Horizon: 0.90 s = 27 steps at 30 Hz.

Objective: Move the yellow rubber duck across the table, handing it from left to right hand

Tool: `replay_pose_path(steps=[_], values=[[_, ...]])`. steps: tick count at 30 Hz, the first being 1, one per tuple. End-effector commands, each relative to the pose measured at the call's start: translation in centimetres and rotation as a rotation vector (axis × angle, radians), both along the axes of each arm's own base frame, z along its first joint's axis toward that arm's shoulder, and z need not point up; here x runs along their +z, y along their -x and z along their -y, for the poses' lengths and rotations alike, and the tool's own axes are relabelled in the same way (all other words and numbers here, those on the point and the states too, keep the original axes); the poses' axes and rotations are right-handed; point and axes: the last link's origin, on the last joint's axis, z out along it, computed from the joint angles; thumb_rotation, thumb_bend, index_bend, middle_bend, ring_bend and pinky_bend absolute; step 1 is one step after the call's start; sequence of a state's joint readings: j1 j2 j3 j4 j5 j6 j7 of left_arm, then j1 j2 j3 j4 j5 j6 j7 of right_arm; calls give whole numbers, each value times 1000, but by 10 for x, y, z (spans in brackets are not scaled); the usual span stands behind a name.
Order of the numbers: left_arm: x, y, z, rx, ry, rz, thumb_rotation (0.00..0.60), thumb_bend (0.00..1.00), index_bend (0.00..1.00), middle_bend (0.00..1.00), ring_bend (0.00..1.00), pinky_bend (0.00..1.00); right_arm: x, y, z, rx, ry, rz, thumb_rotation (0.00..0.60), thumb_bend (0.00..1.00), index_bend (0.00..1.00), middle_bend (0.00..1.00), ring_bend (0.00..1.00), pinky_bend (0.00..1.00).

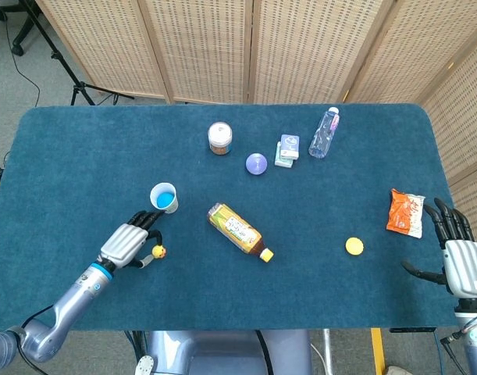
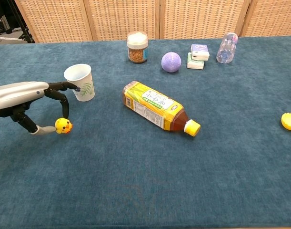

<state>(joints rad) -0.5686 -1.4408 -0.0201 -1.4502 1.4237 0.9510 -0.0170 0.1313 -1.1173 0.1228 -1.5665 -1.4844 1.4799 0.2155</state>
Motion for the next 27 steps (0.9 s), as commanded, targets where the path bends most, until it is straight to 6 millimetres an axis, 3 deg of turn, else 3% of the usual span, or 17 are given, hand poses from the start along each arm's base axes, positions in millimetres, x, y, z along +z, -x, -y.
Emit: replay_pose_path(steps=[1, 6, 11, 18, 27], values=[[10, -3, 9, -29, 5, 44, 600, 355, 565, 0, 0, 0, 0, 0, 0, 0, 1, 1, 600, 0, 42, 0, 0, 0], [15, -24, 15, -148, 19, 86, 600, 355, 586, 0, 0, 0, 1, 0, 0, 0, 4, 4, 600, 0, 42, 0, 0, 0], [7, -49, 14, -263, 36, 71, 600, 352, 591, 0, 0, 0, 2, 0, 0, -1, 7, 5, 600, 0, 42, 0, 0, 0], [-18, -101, 9, -458, 91, 39, 600, 348, 620, 0, 0, 0, 3, 1, 0, -5, 17, -1, 600, 0, 42, 0, 0, 0], [-50, -148, 14, -590, 176, 22, 600, 345, 629, 0, 0, 0, 4, 5, 3, -26, 25, -9, 600, 0, 42, 0, 0, 0]])
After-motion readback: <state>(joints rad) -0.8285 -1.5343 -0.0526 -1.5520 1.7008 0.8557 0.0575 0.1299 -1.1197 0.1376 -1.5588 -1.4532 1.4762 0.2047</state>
